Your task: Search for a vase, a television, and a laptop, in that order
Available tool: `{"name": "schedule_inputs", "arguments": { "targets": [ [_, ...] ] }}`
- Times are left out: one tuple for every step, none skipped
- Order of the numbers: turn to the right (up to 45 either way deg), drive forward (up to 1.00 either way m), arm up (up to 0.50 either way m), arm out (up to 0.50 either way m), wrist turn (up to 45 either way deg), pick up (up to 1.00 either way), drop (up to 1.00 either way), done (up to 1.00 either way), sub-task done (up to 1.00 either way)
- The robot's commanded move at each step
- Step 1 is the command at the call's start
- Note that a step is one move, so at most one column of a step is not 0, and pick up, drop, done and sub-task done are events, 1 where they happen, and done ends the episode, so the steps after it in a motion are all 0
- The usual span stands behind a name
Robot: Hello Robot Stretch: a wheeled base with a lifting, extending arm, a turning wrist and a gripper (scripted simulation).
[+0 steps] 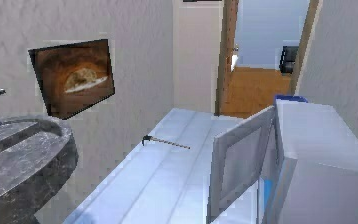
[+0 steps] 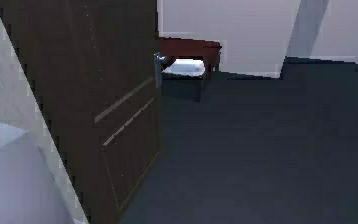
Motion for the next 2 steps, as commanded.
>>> {"name": "schedule_inputs", "arguments": {
  "targets": [
    [3.0,0.0,0.0,0.0,0.0,0.0,0.0,0.0,0.0],
    [0.0,0.4,0.0,0.0,0.0,0.0,0.0,0.0,0.0]
  ]
}}
